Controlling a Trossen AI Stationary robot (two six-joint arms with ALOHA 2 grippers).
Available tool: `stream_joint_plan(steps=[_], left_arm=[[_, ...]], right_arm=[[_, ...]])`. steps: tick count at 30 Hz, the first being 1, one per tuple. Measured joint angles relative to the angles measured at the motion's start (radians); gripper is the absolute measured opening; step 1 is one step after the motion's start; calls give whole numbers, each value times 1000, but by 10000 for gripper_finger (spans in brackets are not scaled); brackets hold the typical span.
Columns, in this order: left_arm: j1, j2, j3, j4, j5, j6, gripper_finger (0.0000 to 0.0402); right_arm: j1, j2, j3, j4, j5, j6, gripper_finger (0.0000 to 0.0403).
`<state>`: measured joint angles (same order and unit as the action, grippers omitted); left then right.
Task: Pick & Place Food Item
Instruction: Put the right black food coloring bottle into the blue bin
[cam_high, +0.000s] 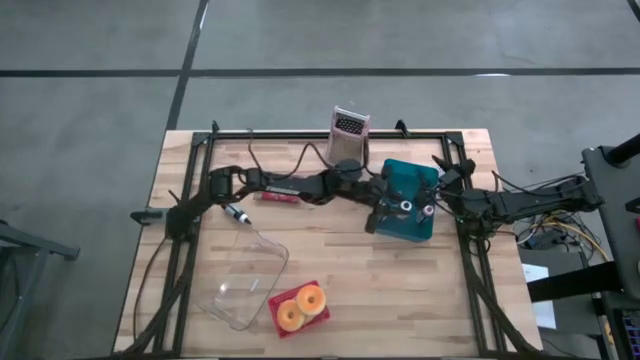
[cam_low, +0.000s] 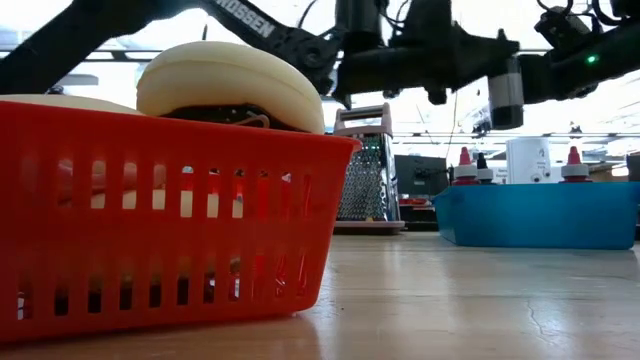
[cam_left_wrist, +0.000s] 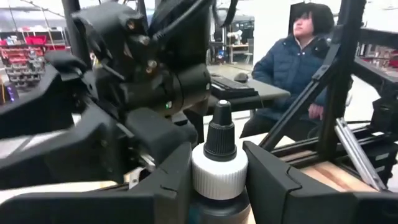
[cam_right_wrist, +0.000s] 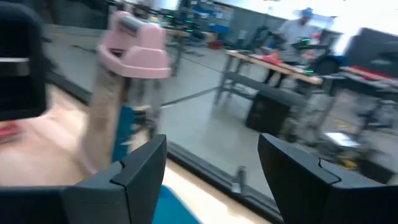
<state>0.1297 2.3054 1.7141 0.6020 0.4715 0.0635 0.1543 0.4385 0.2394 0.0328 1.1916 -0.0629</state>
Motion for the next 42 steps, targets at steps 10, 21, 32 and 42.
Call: stream_joint_plan(steps=[10, 21, 32, 42], left_arm=[[3, 39, 8, -17, -54, -2, 113], [3, 89, 1, 17, -95, -24, 113], [0, 172, 58, 21, -106, -87, 113], [-1, 206, 51, 29, -119, -110, 113]], right_arm=[[-12, -60, 0, 25, 252, -77, 246], [-30, -103, 0, 31, 274, -82, 246], [-30, -103, 0, 35, 272, -91, 230], [-30, -103, 0, 35, 267, -94, 230]])
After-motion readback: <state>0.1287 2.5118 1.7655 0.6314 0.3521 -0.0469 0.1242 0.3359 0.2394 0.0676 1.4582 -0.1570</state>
